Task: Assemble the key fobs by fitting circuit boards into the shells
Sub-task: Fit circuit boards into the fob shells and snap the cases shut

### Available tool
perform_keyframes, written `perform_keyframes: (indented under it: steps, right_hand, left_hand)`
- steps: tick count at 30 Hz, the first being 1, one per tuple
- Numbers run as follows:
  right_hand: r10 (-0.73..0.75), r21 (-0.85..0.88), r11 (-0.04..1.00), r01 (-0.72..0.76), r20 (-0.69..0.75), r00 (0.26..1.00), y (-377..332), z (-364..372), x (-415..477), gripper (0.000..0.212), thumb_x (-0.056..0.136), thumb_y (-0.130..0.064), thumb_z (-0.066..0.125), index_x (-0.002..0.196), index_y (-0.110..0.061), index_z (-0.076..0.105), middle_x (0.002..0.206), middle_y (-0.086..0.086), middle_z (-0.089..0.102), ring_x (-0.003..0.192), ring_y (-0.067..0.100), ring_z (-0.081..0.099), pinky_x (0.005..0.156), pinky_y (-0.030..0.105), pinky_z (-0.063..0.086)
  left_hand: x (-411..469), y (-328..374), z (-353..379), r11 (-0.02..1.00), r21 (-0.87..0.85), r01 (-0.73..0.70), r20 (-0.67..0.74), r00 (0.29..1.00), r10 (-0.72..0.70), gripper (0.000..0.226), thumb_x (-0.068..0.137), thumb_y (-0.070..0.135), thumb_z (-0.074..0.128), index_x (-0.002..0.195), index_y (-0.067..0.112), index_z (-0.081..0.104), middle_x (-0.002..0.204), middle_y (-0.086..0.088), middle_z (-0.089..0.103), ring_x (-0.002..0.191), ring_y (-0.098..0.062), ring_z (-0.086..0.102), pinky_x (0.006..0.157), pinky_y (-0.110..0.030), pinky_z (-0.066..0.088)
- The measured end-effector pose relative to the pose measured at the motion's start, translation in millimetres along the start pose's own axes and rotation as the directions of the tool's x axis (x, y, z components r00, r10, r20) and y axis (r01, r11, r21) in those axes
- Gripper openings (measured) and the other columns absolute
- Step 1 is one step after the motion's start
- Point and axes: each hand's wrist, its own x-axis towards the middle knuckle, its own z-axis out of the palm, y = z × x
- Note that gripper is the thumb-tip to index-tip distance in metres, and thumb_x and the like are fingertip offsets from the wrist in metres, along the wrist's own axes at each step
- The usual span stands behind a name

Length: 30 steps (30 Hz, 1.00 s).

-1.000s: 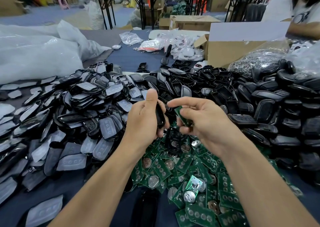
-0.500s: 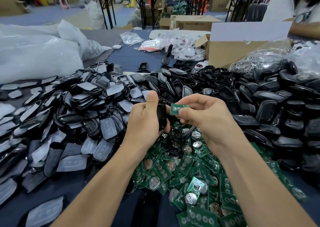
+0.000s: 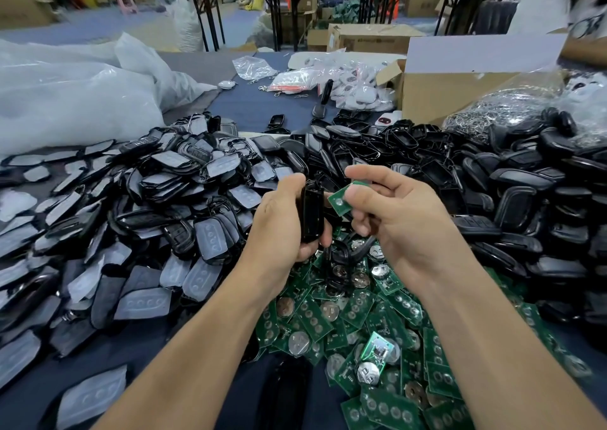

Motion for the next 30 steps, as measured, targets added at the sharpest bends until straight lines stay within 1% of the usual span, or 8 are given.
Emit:
perform_keyframes:
  steps: [4, 10, 13, 16, 21, 23, 26, 30]
  right_hand:
    - [0.019, 0.031, 0.999, -0.019, -0.012, 1.0, -1.5, -0.2, -1.1, 0.015, 0.092, 0.009, 0.067, 0.093, -0.006, 0.071, 0.071, 0.008, 0.066, 0.057, 0.014, 0.062, 0.055, 0.023, 0.055]
    - [0.033, 0.036, 0.999, -0.033, -0.007, 0.999, -4.6, -1.2, -3.3, 0.017, 0.092, 0.009, 0.065, 0.09, -0.007, 0.071, 0.067, 0.007, 0.068, 0.057, 0.014, 0.065, 0.057, 0.022, 0.056]
    - [0.018, -0.02, 1.0, -0.018, -0.036, 0.999, -3.0, -0.7, -2.6, 0.02, 0.091, 0.011, 0.066, 0.085, -0.008, 0.071, 0.068, 0.007, 0.067, 0.056, 0.014, 0.061, 0.052, 0.022, 0.052]
    - [-0.011, -0.089, 0.996, 0.004, -0.083, 0.996, -0.7, -1.9, -0.9, 0.021, 0.089, 0.012, 0.067, 0.083, -0.008, 0.072, 0.07, 0.011, 0.067, 0.058, 0.016, 0.058, 0.05, 0.021, 0.047]
    - [-0.041, -0.14, 0.99, 0.024, -0.12, 0.992, 0.9, -3.2, 0.1, 0.023, 0.085, 0.011, 0.073, 0.078, -0.01, 0.076, 0.07, 0.01, 0.072, 0.055, 0.014, 0.059, 0.048, 0.02, 0.047]
    - [-0.061, -0.154, 0.987, 0.041, -0.125, 0.99, 1.2, -3.5, 0.0, 0.023, 0.084, 0.01, 0.074, 0.076, -0.012, 0.076, 0.069, 0.009, 0.072, 0.054, 0.013, 0.06, 0.048, 0.02, 0.047]
    - [-0.07, -0.17, 0.984, 0.049, -0.123, 0.99, 1.5, -4.0, -0.5, 0.02, 0.084, 0.01, 0.075, 0.079, -0.01, 0.076, 0.068, 0.009, 0.072, 0.055, 0.014, 0.061, 0.05, 0.021, 0.05]
    - [-0.084, -0.19, 0.98, 0.059, -0.125, 0.989, 0.0, -4.3, -0.9, 0.019, 0.082, 0.009, 0.077, 0.077, -0.009, 0.078, 0.067, 0.01, 0.073, 0.054, 0.016, 0.064, 0.051, 0.022, 0.053]
  left_hand:
    - [-0.9, 1.2, -0.1, 1.0, -0.001, 0.005, -0.019, 1.0, -0.005, 0.058, 0.101, 0.036, 0.031, 0.067, 0.033, 0.078, 0.062, -0.017, 0.066, 0.04, -0.015, 0.039, 0.039, -0.022, 0.028]
    - [0.4, 1.9, 0.8, 0.998, -0.012, 0.069, 0.028, 0.997, -0.069, 0.049, 0.111, 0.032, 0.032, 0.106, 0.004, 0.071, 0.083, -0.018, 0.077, 0.055, -0.024, 0.066, 0.046, -0.027, 0.049]
    - [-0.7, 2.9, 1.5, 0.995, -0.017, 0.099, 0.069, 0.993, -0.098, 0.05, 0.113, 0.036, 0.036, 0.106, 0.007, 0.075, 0.09, -0.017, 0.079, 0.064, -0.024, 0.073, 0.052, -0.025, 0.057]
    - [-0.4, 3.5, 0.7, 0.996, 0.042, 0.082, 0.077, 0.993, -0.086, 0.051, 0.111, 0.043, 0.043, 0.091, 0.021, 0.084, 0.093, -0.011, 0.081, 0.071, -0.02, 0.076, 0.057, -0.023, 0.059]
    - [1.1, 4.2, -5.8, 0.991, 0.136, 0.018, 0.051, 0.998, -0.026, 0.038, 0.075, 0.059, 0.07, 0.097, 0.032, 0.085, 0.092, 0.008, 0.081, 0.077, -0.003, 0.068, 0.069, -0.021, 0.056]
    - [3.1, 3.5, -9.9, 0.992, 0.129, -0.011, 0.051, 0.999, 0.004, 0.034, 0.071, 0.051, 0.075, 0.1, 0.034, 0.085, 0.095, 0.01, 0.08, 0.081, -0.002, 0.067, 0.071, -0.019, 0.056]
    - [5.1, 5.7, -13.5, 0.995, 0.097, -0.027, 0.114, 0.993, 0.016, 0.021, 0.087, 0.023, 0.078, 0.108, 0.028, 0.082, 0.108, 0.001, 0.081, 0.099, -0.009, 0.074, 0.081, -0.023, 0.061]
    - [6.7, 7.2, -18.7, 1.0, -0.012, -0.011, 0.194, 0.981, 0.013, 0.03, 0.095, -0.004, 0.066, 0.112, 0.017, 0.079, 0.109, -0.011, 0.079, 0.097, -0.019, 0.076, 0.081, -0.026, 0.063]
